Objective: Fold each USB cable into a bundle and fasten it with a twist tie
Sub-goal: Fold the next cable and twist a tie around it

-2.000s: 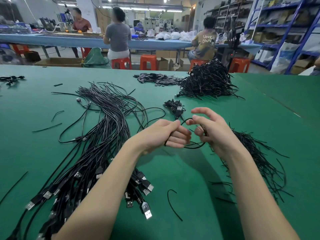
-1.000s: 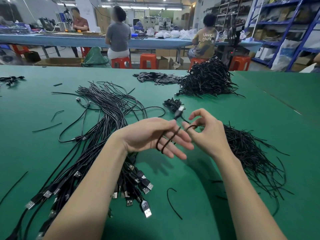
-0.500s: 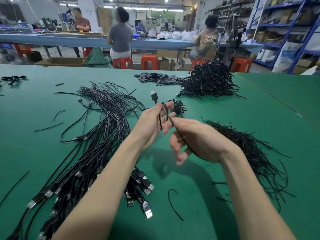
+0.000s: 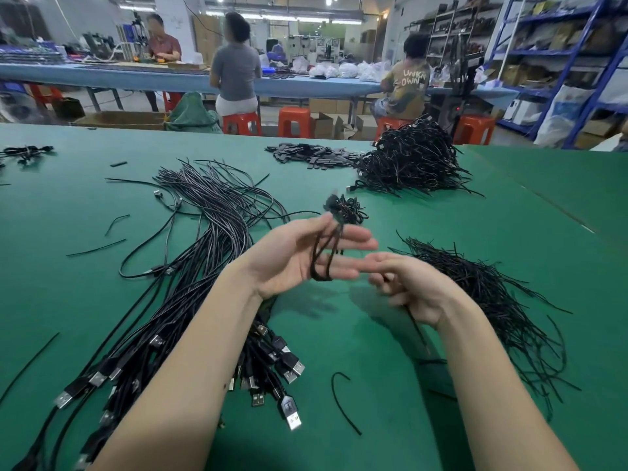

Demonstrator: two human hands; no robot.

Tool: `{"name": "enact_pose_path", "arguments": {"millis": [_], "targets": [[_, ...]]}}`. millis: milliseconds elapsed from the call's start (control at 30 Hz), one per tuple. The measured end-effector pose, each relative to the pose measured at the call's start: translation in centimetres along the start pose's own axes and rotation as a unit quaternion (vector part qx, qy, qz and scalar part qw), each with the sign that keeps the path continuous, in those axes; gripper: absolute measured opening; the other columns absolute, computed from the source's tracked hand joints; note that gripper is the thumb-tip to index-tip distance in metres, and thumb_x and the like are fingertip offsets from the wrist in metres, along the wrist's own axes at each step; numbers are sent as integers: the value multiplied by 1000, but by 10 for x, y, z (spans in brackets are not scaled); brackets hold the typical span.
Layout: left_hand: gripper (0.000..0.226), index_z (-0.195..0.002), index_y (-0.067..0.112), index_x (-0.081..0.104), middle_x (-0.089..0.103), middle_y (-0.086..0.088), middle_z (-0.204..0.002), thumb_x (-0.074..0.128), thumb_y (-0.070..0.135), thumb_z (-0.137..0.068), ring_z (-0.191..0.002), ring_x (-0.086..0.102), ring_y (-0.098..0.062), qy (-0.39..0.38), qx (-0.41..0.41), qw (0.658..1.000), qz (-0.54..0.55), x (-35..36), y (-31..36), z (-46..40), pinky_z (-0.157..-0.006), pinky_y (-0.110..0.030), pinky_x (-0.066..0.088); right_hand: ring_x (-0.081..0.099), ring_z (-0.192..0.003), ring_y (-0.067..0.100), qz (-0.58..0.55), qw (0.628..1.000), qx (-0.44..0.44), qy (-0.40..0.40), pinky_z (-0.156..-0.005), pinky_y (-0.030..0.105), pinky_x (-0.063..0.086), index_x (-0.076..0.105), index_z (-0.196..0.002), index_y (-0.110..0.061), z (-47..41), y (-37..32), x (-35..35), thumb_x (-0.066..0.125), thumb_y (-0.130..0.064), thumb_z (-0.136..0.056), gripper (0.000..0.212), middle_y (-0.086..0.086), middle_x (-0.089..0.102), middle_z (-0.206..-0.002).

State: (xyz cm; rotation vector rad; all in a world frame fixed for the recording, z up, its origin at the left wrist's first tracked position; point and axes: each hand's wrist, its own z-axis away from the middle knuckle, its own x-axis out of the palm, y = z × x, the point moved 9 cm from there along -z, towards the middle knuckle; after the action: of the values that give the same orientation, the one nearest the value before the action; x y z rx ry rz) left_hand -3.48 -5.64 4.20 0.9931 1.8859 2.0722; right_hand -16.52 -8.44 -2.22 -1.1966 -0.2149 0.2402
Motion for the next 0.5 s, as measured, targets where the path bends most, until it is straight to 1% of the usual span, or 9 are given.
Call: {"name": "enact_pose_path", "arguments": {"millis": [100, 167, 233, 267, 300, 367, 400, 433, 500], "targets": [[51, -124, -9, 57, 64, -23, -129, 26, 29, -110, -114, 64, -42, 7, -87, 992, -92, -1, -23, -3, -88, -42, 59, 34, -45, 5, -98, 992, -55, 65, -34, 13, 20, 57, -104, -12, 5, -21, -15, 40, 1, -101, 22, 2, 58, -70], [49, -123, -9, 58, 65, -22, -127, 29, 28, -110, -114, 65, -40, 58, -114, 983, -133, -8, -33, -9, -94, -45, 57, 33, -42, 5, -118, 984, -104, 83, -33, 14, 21, 59, -98, -13, 10, -36, -16, 39, 3, -101, 25, 4, 57, -75], [46, -121, -7, 59, 68, -17, -121, 31, 28, -110, -112, 66, -37, 126, -91, 978, -140, -16, -34, -17, -96, -45, 55, 31, -42, 4, -93, 979, -158, 86, -35, 14, 22, 62, -95, -13, 14, -51, -8, 40, 2, -101, 27, 1, 55, -74], [44, -117, -5, 60, 70, -14, -113, 31, 27, -110, -107, 68, -36, 159, -62, 978, -117, -18, -30, -21, -96, -46, 55, 32, -42, 4, -69, 978, -179, 80, -36, 14, 23, 64, -93, -13, 16, -56, 0, 41, 2, -101, 28, -1, 56, -72], [42, -110, -2, 61, 71, -11, -102, 30, 26, -110, -96, 71, -33, 190, -27, 978, -81, -20, -26, -23, -93, -46, 56, 35, -42, 3, -44, 978, -194, 66, -37, 14, 24, 65, -92, -14, 17, -59, 10, 42, 1, -101, 29, -2, 58, -72], [39, -95, 4, 59, 67, -5, -78, 30, 25, -110, -68, 67, -20, 246, 28, 968, -27, -28, -17, -23, -74, -37, 59, 44, -48, 6, 2, 977, -210, 26, -40, 15, 28, 68, -91, -17, 18, -58, 31, 45, 1, -102, 30, 0, 60, -76], [40, -93, 5, 59, 66, -6, -74, 29, 25, -110, -63, 62, -18, 269, 42, 962, -27, -33, -14, -21, -67, -32, 56, 46, -51, 8, 19, 977, -213, 6, -42, 16, 32, 69, -90, -17, 19, -56, 39, 48, 2, -101, 30, 1, 60, -77], [42, -94, 5, 62, 68, -10, -80, 29, 26, -110, -67, 61, -19, 287, 48, 956, -35, -36, -13, -19, -68, -32, 54, 47, -53, 10, 34, 976, -214, -11, -45, 18, 38, 71, -89, -15, 20, -53, 44, 51, 3, -99, 28, 2, 61, -78], [46, -100, 4, 65, 73, -14, -96, 27, 28, -110, -84, 67, -25, 300, 50, 952, -33, -41, -12, -18, -81, -37, 51, 57, -59, 13, 61, 976, -204, -40, -54, 23, 52, 74, -91, -11, 20, -48, 50, 55, 3, -98, 24, 3, 67, -81]]}}
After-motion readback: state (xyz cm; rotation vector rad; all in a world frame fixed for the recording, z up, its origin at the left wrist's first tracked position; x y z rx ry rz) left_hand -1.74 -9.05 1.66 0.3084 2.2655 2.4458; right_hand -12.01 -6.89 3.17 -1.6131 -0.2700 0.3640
